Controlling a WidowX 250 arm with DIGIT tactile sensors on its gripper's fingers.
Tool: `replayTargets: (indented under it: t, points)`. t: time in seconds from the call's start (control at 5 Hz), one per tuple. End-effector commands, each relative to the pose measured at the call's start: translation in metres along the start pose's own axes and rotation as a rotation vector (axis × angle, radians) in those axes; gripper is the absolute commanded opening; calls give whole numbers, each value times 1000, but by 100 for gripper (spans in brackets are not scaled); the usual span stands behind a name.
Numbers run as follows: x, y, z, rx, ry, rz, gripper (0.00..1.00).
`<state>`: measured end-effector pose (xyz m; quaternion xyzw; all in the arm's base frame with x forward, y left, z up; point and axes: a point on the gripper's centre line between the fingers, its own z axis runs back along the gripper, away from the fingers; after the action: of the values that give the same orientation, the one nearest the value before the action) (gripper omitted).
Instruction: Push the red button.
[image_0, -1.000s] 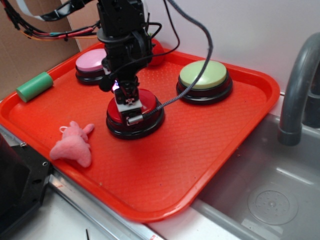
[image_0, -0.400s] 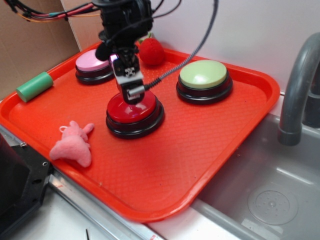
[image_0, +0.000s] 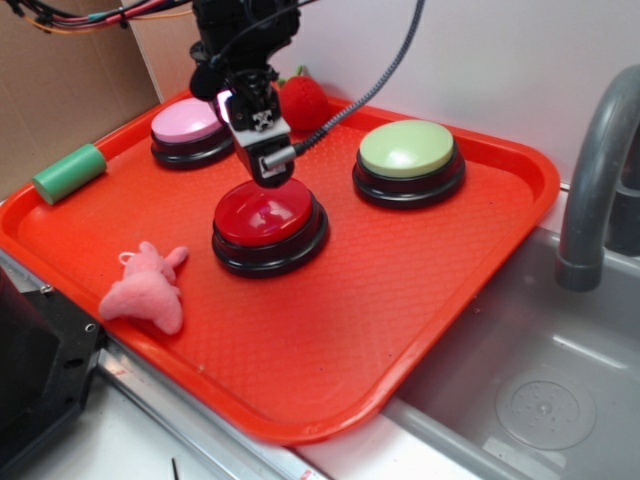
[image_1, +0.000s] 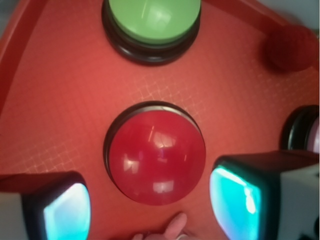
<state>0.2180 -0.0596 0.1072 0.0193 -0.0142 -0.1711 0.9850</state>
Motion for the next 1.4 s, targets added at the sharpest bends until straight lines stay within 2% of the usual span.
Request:
replayTargets:
  t: [0.0, 0.4, 0.8, 1.2]
  points:
    - [10, -1, 30, -5, -80, 33, 100]
    - [11, 0, 38, -25, -74, 48, 100]
    - [11, -1, 43, -24, -62, 53, 100]
    - [10, -3, 52, -16, -76, 54, 100]
